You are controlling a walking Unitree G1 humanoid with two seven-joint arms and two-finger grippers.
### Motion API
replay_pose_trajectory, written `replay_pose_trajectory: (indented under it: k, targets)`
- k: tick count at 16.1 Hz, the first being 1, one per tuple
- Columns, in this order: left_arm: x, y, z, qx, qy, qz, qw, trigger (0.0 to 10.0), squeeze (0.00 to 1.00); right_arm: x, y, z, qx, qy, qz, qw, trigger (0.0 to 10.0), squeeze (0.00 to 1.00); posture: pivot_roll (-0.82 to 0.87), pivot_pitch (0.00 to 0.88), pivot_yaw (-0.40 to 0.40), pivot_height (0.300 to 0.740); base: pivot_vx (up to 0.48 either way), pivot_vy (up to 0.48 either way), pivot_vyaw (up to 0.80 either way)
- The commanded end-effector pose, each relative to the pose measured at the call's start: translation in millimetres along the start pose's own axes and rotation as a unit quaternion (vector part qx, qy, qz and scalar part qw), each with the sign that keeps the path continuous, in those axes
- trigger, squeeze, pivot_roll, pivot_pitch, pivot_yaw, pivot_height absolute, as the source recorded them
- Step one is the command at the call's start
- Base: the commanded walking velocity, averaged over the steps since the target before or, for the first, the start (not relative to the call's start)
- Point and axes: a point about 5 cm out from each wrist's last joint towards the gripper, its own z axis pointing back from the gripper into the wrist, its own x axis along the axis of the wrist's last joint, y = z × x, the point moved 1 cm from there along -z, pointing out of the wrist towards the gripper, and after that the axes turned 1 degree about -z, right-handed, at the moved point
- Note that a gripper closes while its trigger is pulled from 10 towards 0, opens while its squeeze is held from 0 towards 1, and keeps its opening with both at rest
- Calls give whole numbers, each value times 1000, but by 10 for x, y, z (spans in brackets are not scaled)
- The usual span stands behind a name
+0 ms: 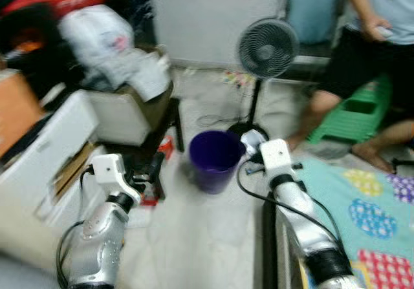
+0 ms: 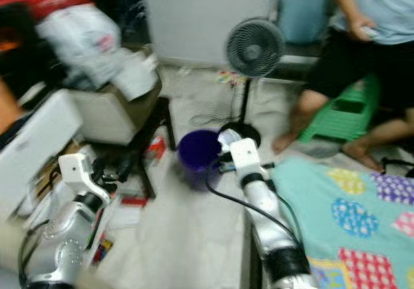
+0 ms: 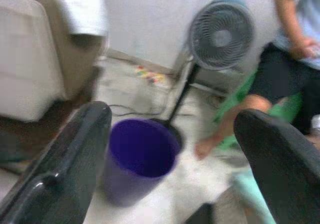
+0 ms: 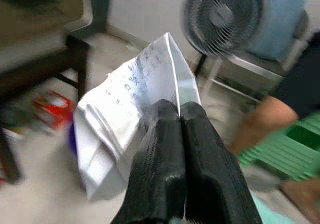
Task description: Clean up the room
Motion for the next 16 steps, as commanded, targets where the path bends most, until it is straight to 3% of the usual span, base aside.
replay_pose_trajectory:
  k: [1,9,16]
  targets:
    - [42,66,31,8,-4,-12,1000,10000,0,114,57,-38,4,-20,-7,1000,10000,0,-165,0,32,740,368,0,0]
    - [29,57,23,5,-2,-12,1000,10000,0,96,52,-29,5,-18,-5,1000,10000,0,-166,0,32,740,336,0,0]
    - [45,49,6,4,-2,-16,1000,10000,0,140,102,-39,10,-26,-6,1000,10000,0,-174,0,38,740,385,286,0]
